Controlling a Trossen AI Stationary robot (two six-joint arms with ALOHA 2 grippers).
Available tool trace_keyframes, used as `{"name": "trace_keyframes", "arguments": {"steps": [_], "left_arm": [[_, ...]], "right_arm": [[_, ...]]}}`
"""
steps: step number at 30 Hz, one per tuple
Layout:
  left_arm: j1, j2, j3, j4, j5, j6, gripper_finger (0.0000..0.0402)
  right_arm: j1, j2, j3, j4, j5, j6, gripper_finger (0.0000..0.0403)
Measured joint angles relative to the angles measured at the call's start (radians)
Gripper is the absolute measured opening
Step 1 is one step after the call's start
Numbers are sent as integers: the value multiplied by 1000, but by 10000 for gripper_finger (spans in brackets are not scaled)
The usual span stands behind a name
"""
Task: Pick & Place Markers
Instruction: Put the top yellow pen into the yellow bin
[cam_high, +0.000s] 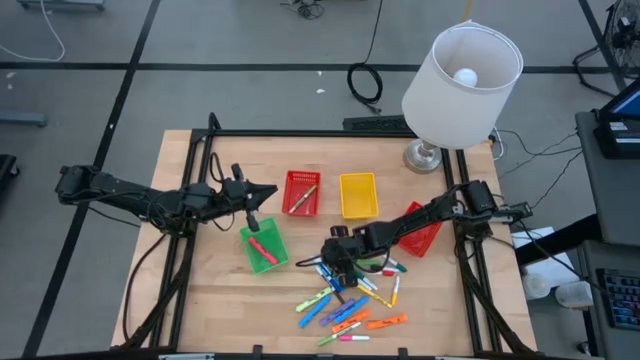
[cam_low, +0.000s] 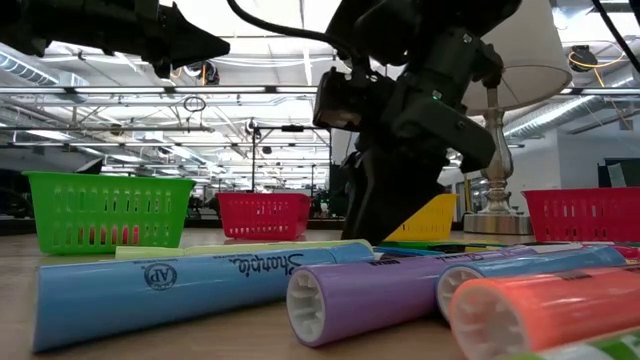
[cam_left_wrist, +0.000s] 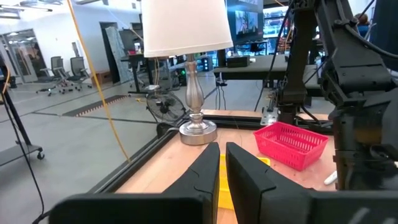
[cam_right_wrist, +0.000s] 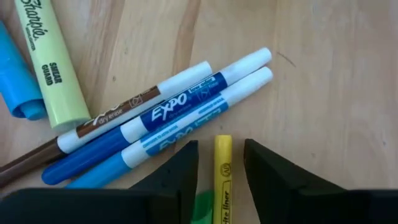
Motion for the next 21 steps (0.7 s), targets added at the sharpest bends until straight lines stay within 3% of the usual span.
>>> {"name": "trace_keyframes", "arguments": {"steps": [7, 15, 21], "left_arm": [[0, 0, 0, 0, 0, 1, 37], [0, 0, 0, 0, 0, 1, 37], [0, 0, 0, 1, 0, 1, 37]], "right_arm": [[-15, -6, -1, -36, -5, -36, 16], [-30, -42, -4, -51, -3, -87, 11], [-30, -131, 23, -104, 73, -126, 11]]}}
